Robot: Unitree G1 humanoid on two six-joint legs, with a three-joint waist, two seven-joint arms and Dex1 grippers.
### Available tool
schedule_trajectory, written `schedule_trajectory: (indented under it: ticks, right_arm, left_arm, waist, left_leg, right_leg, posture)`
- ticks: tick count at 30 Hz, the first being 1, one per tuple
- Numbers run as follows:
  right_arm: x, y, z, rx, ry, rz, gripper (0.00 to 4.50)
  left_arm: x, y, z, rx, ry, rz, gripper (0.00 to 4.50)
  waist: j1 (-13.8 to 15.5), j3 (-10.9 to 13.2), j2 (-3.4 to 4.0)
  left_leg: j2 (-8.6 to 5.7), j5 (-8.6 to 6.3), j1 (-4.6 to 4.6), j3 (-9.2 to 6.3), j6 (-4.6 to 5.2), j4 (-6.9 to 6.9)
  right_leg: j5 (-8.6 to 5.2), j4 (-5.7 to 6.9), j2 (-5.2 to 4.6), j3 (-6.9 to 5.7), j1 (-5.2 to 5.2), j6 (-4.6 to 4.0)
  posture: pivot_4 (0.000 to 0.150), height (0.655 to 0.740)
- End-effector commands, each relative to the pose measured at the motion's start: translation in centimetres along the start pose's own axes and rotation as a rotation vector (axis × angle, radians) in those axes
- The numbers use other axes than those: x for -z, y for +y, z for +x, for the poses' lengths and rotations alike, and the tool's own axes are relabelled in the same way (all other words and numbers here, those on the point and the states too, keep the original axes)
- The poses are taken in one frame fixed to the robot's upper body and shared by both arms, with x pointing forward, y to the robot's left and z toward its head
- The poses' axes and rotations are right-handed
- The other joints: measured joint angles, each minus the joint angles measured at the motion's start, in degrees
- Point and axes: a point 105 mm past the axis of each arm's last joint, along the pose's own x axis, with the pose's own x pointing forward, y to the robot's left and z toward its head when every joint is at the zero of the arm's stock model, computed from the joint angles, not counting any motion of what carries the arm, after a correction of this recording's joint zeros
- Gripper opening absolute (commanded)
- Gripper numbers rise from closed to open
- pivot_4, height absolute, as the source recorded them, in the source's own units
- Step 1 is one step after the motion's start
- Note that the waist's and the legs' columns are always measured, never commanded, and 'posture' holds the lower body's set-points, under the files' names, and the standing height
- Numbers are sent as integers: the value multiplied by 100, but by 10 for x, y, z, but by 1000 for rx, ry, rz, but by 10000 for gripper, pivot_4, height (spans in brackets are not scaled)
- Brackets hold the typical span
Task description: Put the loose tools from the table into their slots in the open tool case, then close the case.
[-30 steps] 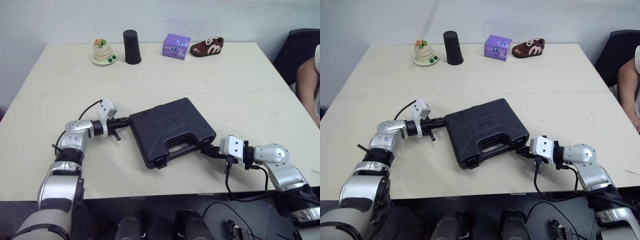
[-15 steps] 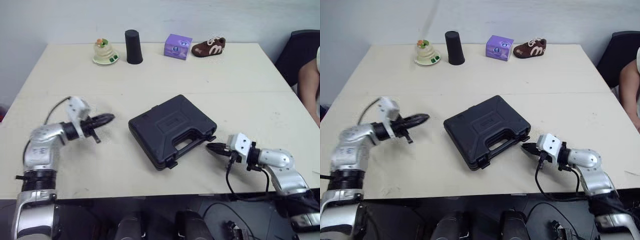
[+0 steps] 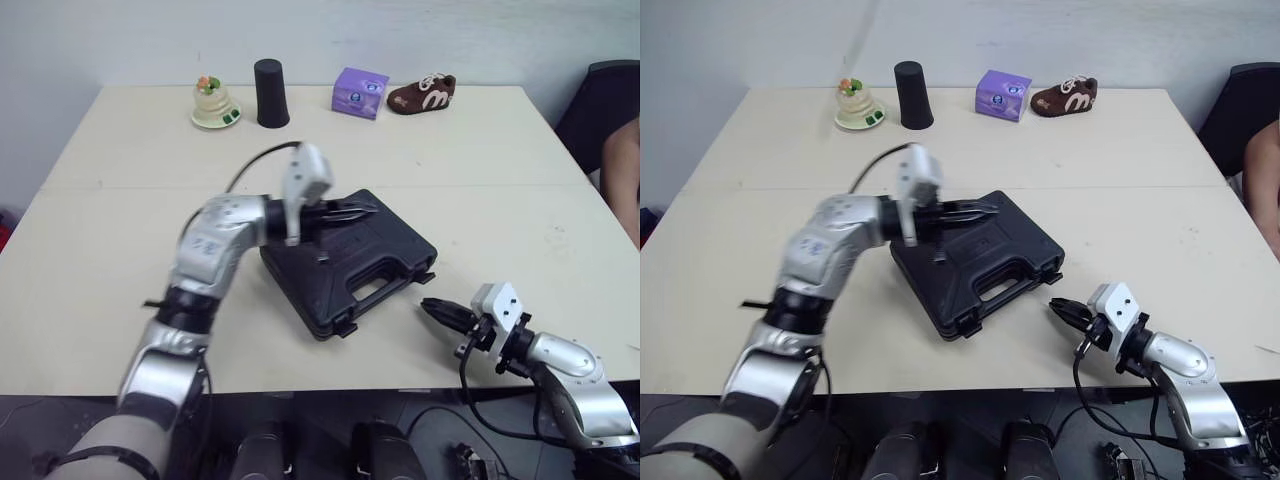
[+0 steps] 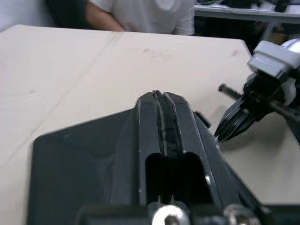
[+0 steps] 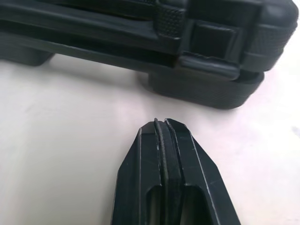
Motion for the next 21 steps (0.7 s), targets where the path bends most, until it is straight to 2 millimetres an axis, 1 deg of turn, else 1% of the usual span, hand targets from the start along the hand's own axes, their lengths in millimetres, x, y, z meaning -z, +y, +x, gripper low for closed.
schedule_trajectory:
  ticks: [1,4,5,7,9,10,12,14,16,17,21]
  right_arm:
    - [-14,-3,-1,28,-39,-63,0]
    - [-14,-3,0,36,-40,-64,0]
    - [-12,-2,1,30,-34,-71,0]
    - [-8,0,4,23,-20,-92,0]
    - [-7,-1,6,30,-22,-100,0]
    - [-7,-2,7,36,-25,-101,0]
    - [-7,-3,8,42,-26,-107,0]
    - [-6,-7,10,61,-21,-105,0]
    - [-6,-11,12,72,-20,-104,0]
    - [-6,-11,14,70,-20,-103,0]
    - [-6,-14,16,61,-13,-116,0]
  left_arm:
    - [14,5,25,6,78,69,283]
    - [25,2,39,37,108,56,283]
    - [35,0,43,47,145,42,283]
    - [69,-6,48,51,250,5,283]
    - [90,-14,50,63,308,-32,283]
    - [96,-16,50,68,325,-46,283]
    - [113,-22,47,88,385,-10,283]
    - [132,-33,40,149,466,-10,283]
    - [145,-40,34,180,531,-36,283]
    - [150,-40,31,170,553,-44,283]
    - [156,-38,27,146,585,-69,283]
  waist:
    - [-7,0,0]
    - [-49,0,0]
    - [-58,0,0]
    - [-63,0,0]
    - [-61,-1,0]
    - [-58,-3,0]
    - [-40,-11,0]
    - [-39,-16,2]
    - [-46,-26,4]
    - [-52,-64,11]
    - [-94,-141,-16]
  left_leg:
    - [-2,1,0,1,2,2]
    - [2,0,1,5,2,-6]
    - [4,0,1,6,2,-9]
    - [6,0,0,6,2,-10]
    - [9,0,1,3,2,-6]
    - [10,0,7,2,4,-4]
    - [11,0,14,-4,8,-1]
    - [12,-3,24,-12,12,1]
    - [14,-12,67,-18,12,-8]
    - [15,-18,86,-19,11,-14]
    - [24,-30,93,-25,9,-25]
  right_leg:
    - [0,-2,-1,0,0,0]
    - [0,-3,-2,3,-6,0]
    - [0,-2,-2,3,-8,0]
    - [-1,-3,-1,1,-9,-1]
    - [-1,-2,-4,-1,-5,-1]
    - [-1,-2,-9,0,1,-1]
    - [-1,-1,-16,-2,10,-1]
    - [-1,-5,-20,-6,26,-1]
    - [-1,-23,-19,-15,75,-2]
    - [-2,-32,-19,-18,96,-4]
    - [-6,-47,-18,-25,107,-11]
  posture:
    - [1500,7400]
    - [1500,7400]
    - [1500,7400]
    - [1500,7400]
    - [1500,7400]
    - [1500,7400]
    - [1500,7400]
    - [1500,7400]
    - [1500,7400]
    - [1500,7400]
    - [1500,7400]
